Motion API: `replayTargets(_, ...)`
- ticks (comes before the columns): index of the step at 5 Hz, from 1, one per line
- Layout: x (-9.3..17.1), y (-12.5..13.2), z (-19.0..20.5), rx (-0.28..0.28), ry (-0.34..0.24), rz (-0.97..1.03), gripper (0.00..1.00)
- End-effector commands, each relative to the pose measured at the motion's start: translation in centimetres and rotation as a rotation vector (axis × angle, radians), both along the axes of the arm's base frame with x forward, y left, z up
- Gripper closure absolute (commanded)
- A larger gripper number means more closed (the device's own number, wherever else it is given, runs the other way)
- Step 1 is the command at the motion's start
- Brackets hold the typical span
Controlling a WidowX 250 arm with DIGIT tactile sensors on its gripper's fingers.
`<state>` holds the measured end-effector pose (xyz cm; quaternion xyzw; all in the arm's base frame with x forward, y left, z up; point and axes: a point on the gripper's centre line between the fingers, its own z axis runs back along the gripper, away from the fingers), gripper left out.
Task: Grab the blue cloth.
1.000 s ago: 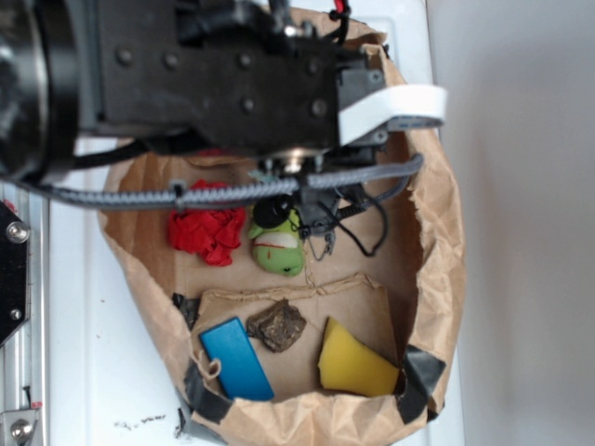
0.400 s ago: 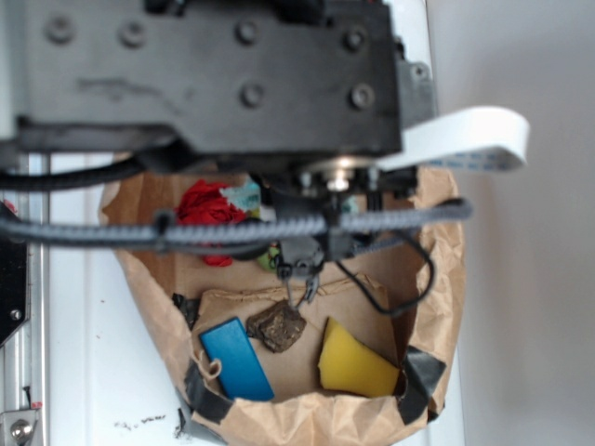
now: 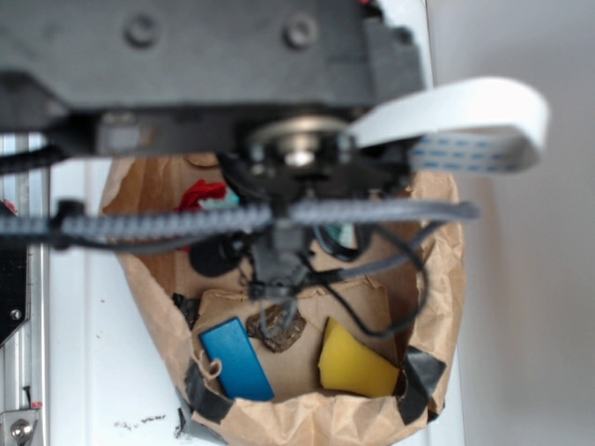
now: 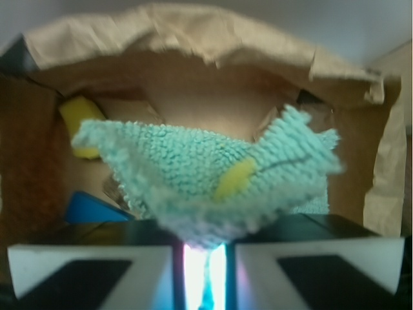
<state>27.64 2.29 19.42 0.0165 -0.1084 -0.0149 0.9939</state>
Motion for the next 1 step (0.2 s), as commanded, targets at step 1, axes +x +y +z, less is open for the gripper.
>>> replayTargets(1, 1.2, 0.4, 2.02, 0.02, -0.078, 0.023, 1.0)
